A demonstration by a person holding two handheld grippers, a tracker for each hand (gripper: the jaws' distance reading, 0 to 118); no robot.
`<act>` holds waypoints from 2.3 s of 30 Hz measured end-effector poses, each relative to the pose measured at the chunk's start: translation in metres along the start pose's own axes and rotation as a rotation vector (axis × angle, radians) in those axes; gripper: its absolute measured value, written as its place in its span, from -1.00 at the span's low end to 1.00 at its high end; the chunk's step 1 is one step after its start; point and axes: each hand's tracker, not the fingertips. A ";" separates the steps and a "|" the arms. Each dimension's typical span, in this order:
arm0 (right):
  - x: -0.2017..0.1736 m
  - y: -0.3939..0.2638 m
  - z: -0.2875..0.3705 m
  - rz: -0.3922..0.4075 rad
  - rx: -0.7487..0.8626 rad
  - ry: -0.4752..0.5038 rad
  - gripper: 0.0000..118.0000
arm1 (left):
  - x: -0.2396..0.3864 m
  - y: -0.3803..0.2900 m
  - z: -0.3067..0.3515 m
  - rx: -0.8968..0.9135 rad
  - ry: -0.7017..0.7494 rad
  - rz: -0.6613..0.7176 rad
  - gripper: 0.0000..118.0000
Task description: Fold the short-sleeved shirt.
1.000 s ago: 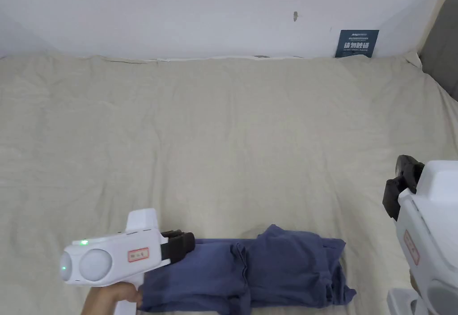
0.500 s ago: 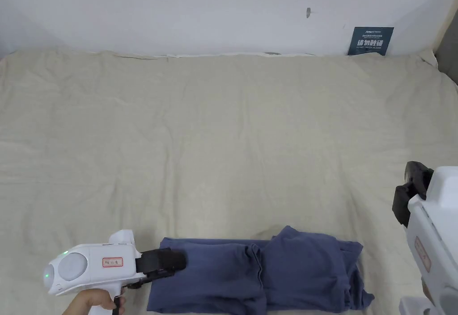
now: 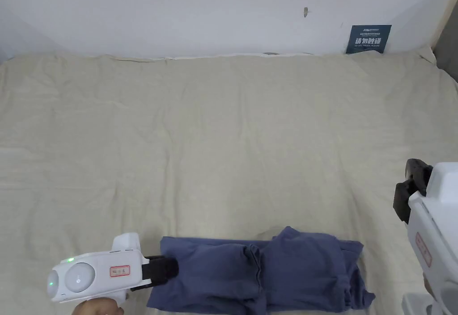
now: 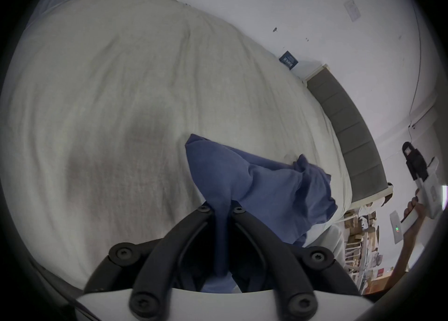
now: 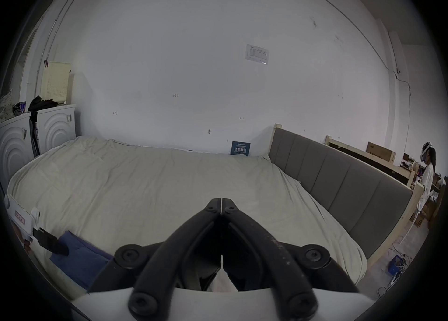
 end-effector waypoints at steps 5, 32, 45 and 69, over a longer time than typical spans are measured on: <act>-0.001 0.004 0.000 -0.016 0.021 0.022 -0.97 | -0.009 0.014 0.044 0.059 0.117 -0.032 -0.85; 0.019 0.003 0.015 -0.038 0.049 0.024 -0.97 | 0.217 0.005 -0.089 -0.219 0.079 -0.326 -0.85; 0.045 -0.006 0.018 -0.059 0.018 -0.035 -0.97 | 0.239 -0.008 -0.105 -0.141 -0.029 -0.256 0.93; 0.036 -0.007 0.015 -0.053 0.022 0.010 -0.97 | 0.220 -0.083 -0.089 0.267 0.145 -0.494 -1.00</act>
